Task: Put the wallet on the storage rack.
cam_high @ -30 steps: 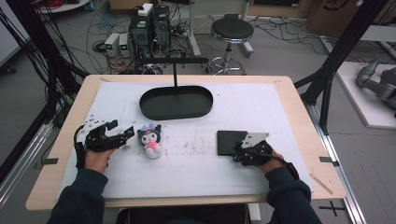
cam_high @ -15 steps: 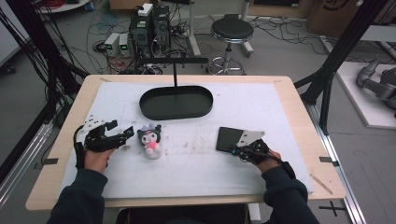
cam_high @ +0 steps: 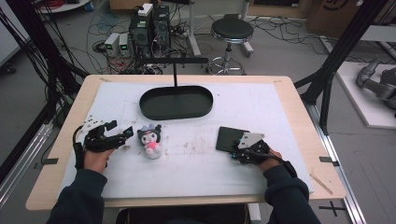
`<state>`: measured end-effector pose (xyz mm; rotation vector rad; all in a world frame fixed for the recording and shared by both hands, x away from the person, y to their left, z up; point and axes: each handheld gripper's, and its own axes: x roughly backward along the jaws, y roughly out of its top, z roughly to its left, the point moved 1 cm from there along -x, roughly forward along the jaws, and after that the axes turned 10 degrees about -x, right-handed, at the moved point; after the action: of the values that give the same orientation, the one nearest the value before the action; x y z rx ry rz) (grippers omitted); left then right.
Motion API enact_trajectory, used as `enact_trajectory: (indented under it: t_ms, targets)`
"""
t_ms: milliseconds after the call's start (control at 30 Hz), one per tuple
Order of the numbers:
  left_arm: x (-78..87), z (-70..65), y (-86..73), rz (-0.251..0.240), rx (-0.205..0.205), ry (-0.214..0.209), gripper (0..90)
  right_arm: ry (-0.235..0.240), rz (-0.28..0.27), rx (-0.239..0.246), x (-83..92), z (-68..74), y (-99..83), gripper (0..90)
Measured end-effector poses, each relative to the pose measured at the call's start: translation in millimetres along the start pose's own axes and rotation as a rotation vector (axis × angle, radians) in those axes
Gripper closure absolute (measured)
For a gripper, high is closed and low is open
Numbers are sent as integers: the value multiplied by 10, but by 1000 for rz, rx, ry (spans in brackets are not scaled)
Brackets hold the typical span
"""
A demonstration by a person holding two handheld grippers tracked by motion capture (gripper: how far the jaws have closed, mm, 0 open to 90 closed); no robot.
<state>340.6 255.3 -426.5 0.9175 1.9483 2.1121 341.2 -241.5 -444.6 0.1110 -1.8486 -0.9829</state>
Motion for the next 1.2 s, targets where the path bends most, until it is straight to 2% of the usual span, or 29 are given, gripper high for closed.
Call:
enact_trajectory:
  t_ms: [33, 67, 233, 300, 367, 400, 500, 567, 600, 667, 767, 800, 833, 900, 933, 967, 1033, 1100, 1133, 1200]
  targets:
    - [0, 1, 0, 1, 0, 0, 213, 0, 0, 0, 0, 0, 0, 641]
    - [0, 2, 0, 0, 2, 1, 213, 1, -3, -4, 7, 12, 4, 697]
    - [-4, 6, -3, 1, 3, 1, 213, -10, 11, 2, 35, 68, 70, 857]
    - [-6, 6, -4, 1, 6, 1, 213, -18, 18, -16, 46, 82, 101, 864]
    - [-6, 10, -5, 1, 6, 2, 213, -16, 2, -33, 78, 76, 126, 870]
    - [-6, 14, -6, 2, 4, 3, 213, -16, -11, -36, 104, 61, 136, 874]
    - [-6, 11, -6, 0, 6, 4, 213, -12, -59, -90, 202, 37, 177, 879]
    - [-5, 9, -4, 0, 5, 3, 214, -7, -83, -101, 257, 27, 207, 880]
    - [-4, 8, -4, 1, 4, 4, 215, 0, -112, -136, 322, 15, 245, 880]
    - [-3, 9, -4, -1, 5, 4, 215, 6, -121, -151, 343, 7, 257, 881]
    - [6, 18, -3, 1, 3, 6, 215, 22, -160, -217, 446, -20, 307, 882]
    - [8, 20, -4, 0, 5, 8, 215, 27, -182, -284, 530, -52, 335, 884]
    - [12, 23, -4, 0, 6, 7, 215, 27, -182, -284, 530, -52, 335, 884]
    - [16, 28, -5, 0, 4, 9, 215, 28, -204, -356, 620, -94, 350, 886]
    - [16, 28, -5, 0, 4, 9, 215, 20, -216, -386, 662, -114, 349, 888]
    - [16, 25, -5, 0, 5, 8, 215, -11, -224, -426, 729, -164, 326, 890]
    - [11, 20, -5, -2, 4, 8, 215, -28, -220, -439, 738, -180, 313, 890]
    - [8, 16, -5, 3, 0, 6, 216, -97, -191, -455, 716, -230, 265, 891]
    - [7, 14, -4, 3, 0, 5, 216, -121, -194, -477, 677, -285, 214, 891]
    - [5, 9, -3, 3, 0, 5, 216, -128, -205, -487, 668, -313, 200, 890]
